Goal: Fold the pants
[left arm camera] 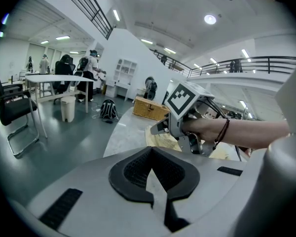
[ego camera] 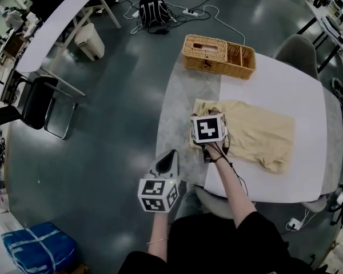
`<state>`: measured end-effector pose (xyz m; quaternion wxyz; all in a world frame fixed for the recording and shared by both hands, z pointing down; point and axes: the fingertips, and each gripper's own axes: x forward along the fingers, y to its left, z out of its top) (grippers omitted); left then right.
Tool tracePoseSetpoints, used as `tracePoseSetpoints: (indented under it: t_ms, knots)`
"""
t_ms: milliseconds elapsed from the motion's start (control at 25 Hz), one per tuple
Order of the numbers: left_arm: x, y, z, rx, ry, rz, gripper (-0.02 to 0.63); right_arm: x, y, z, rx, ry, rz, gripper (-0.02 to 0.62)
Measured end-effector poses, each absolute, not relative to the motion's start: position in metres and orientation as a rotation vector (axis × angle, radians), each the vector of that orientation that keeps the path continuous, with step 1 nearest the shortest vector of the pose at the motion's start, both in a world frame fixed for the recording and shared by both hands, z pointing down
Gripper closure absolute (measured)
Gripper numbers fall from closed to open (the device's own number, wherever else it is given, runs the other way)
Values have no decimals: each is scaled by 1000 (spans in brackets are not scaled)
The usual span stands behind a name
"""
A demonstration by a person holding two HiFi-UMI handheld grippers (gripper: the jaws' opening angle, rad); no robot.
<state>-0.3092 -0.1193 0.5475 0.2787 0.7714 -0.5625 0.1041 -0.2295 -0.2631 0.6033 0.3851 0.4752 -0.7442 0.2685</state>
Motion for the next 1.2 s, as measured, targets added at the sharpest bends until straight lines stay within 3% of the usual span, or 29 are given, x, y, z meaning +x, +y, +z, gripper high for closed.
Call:
tracePoseSetpoints:
  t_ms: [440,720,1000,1200]
  knots:
    - [-310,-128,540,2099,-1496,284,598,-236,-278,567,1271,-2119,643,374]
    - [-289,-138,523,2155,-1481,301,598,-205,-266,534,1252,-2316,740,378]
    - [-249,-147,509,2198,-1465,314,598,-144,-252,516,1261,-2392,733,544]
    - [-213,-151,495,2240,-1448,315,598,-95,-241,506,1290,-2401,718,576]
